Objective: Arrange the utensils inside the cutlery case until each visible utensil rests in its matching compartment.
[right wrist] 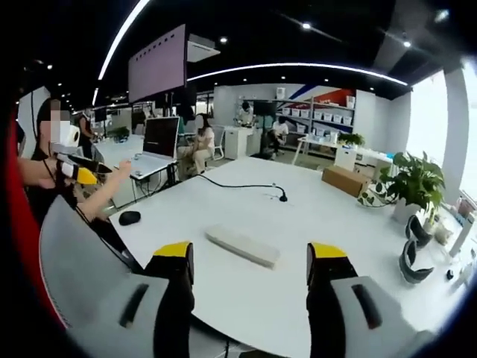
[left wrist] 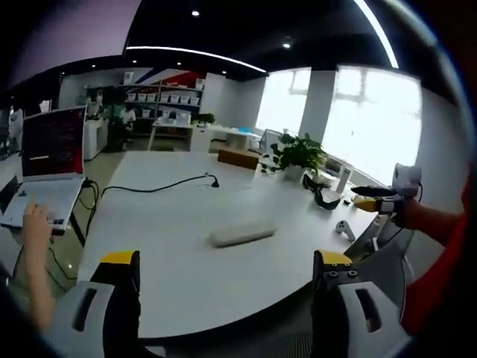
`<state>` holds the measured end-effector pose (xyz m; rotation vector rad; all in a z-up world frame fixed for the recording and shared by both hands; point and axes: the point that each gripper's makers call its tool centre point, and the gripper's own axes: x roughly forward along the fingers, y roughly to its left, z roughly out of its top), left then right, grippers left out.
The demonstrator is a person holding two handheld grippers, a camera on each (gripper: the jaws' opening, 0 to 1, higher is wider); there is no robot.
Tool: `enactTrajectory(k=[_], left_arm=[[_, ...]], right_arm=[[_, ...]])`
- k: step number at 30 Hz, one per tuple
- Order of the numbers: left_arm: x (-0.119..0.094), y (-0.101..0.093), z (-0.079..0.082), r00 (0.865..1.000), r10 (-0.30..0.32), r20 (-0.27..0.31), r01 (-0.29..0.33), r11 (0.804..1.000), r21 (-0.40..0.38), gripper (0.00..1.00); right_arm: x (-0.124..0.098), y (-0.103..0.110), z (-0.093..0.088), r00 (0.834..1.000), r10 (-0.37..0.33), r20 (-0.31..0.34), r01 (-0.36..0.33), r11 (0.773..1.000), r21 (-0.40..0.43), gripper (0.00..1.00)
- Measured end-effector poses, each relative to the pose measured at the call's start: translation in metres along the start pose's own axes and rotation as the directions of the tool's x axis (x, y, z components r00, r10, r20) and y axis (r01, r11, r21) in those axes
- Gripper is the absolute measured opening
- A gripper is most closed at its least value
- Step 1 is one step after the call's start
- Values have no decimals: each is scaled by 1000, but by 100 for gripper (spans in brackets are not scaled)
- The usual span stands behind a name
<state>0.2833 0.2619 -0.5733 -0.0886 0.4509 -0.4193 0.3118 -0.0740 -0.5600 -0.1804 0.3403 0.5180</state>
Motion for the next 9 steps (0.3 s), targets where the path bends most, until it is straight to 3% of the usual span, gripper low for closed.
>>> enactTrajectory(k=[4, 9], left_arm=[[0, -1, -5, 1000, -8, -13, 8, 1000, 11, 99], [0, -1, -6, 1000, -5, -14, 5, 1000, 11, 98]], right_arm=[[-4, -3, -10, 999, -21, -30, 20, 999, -36, 54], [-7, -5, -9, 999, -33, -15, 32, 999, -32, 54]])
